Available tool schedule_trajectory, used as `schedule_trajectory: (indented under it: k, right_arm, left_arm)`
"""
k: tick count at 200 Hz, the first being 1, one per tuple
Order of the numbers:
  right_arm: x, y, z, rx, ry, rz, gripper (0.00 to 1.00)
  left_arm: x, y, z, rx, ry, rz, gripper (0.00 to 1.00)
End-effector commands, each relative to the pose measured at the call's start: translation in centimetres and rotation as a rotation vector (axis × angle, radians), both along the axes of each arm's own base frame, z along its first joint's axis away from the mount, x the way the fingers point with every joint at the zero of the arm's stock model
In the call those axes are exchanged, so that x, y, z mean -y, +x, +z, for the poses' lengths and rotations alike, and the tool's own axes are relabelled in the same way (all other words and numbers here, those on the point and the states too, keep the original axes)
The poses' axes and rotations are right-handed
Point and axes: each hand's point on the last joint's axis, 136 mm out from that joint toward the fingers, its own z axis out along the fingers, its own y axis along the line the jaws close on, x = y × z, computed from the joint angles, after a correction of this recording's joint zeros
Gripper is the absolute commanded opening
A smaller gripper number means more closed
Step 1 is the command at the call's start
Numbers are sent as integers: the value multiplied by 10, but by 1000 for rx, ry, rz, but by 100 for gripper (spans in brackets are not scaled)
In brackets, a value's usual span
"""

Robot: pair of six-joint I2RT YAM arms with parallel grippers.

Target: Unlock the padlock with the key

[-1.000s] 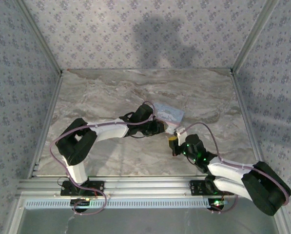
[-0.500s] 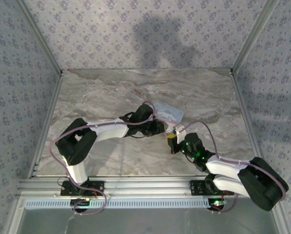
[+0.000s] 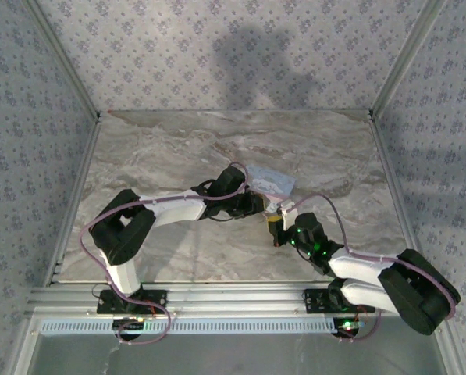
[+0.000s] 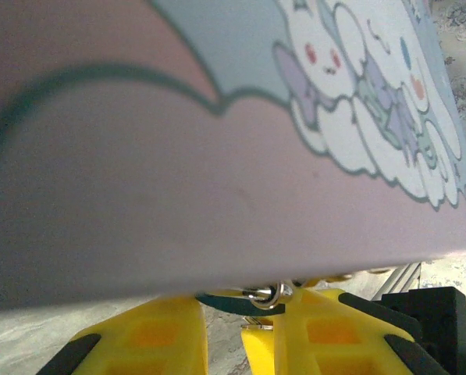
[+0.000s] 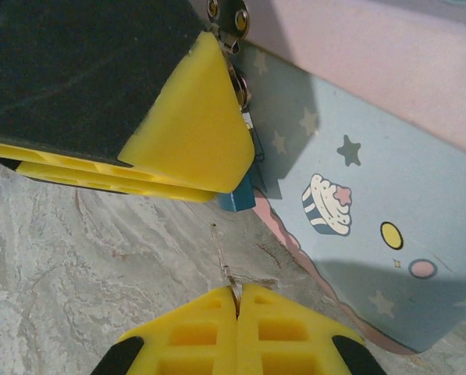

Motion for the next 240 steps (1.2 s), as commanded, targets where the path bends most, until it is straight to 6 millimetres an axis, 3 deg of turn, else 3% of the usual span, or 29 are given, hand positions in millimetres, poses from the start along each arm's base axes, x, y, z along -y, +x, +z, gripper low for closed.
schedule_trajectory:
  k: [1, 93, 186, 240]
  right_arm:
    - [-2, 11, 13, 44, 7, -18, 0]
    - [-2, 18, 22, 66, 34, -37, 0]
    - [2, 15, 2, 19, -20, -28, 0]
    - [1, 18, 9, 41, 1, -31, 0]
  left_arm:
    - [15, 4, 22, 37, -71, -19, 23]
    - [15, 4, 22, 35, -74, -22, 23]
    - [15, 4, 21, 34, -73, -19, 23]
    - [15, 4, 23, 35, -75, -19, 23]
